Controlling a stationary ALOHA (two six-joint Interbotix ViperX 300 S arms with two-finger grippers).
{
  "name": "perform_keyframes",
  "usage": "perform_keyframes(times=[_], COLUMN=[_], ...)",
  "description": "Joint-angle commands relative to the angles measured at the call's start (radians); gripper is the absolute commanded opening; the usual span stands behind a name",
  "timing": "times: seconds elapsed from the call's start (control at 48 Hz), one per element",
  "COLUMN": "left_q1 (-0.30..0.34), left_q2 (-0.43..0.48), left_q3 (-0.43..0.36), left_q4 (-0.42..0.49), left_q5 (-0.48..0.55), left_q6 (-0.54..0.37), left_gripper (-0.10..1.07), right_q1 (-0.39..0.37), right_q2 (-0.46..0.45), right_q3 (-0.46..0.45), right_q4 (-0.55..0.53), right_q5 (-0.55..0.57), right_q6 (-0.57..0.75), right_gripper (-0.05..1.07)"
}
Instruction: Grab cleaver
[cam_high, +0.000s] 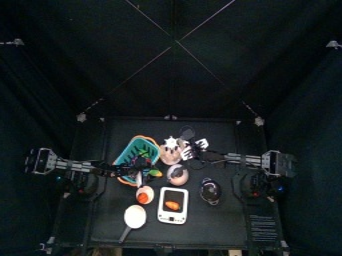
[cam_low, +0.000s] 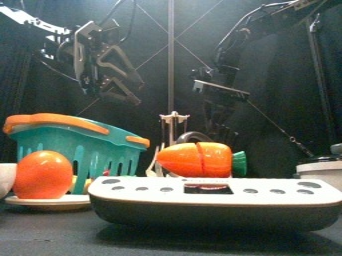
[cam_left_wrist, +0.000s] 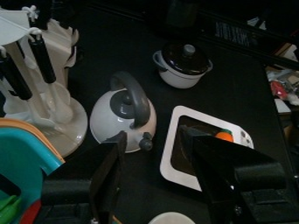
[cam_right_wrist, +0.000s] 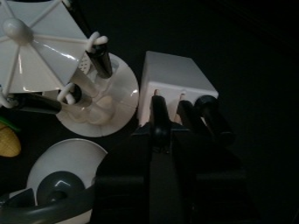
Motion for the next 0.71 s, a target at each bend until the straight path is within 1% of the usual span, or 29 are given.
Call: perform_keyframes(times=[0.0,0.125,0.521,0.688], left_q1=[0.0,0.0,0.0,0.005], left_q2=[-0.002,-0.002,-0.002,-0.002], left_q3=[-0.012,-0.012,-0.011,-0.011], left_q4=[0.0,0.0,0.0,0.002], left_q5=[-0.008,-0.008,-0.008,-0.008], left_q6=[0.002,0.002,0.002,0.003], left_gripper=[0.87,0.87,0.87,0.87], right_q1=[0.015,0.026,0.041,0.041], right_q2=[-0.052,-0.069,-0.109,-0.109], right_q3=[-0.025,-0.023,-0.008,-0.002], right_q4=[-0.002,-0.009,-0.018,-0.018], right_q5=[0.014,0.048,0.049,0.049], right_q6=[0.002,0.002,0.002,0.002], right_gripper=[0.51,0.5,0.5,0.5])
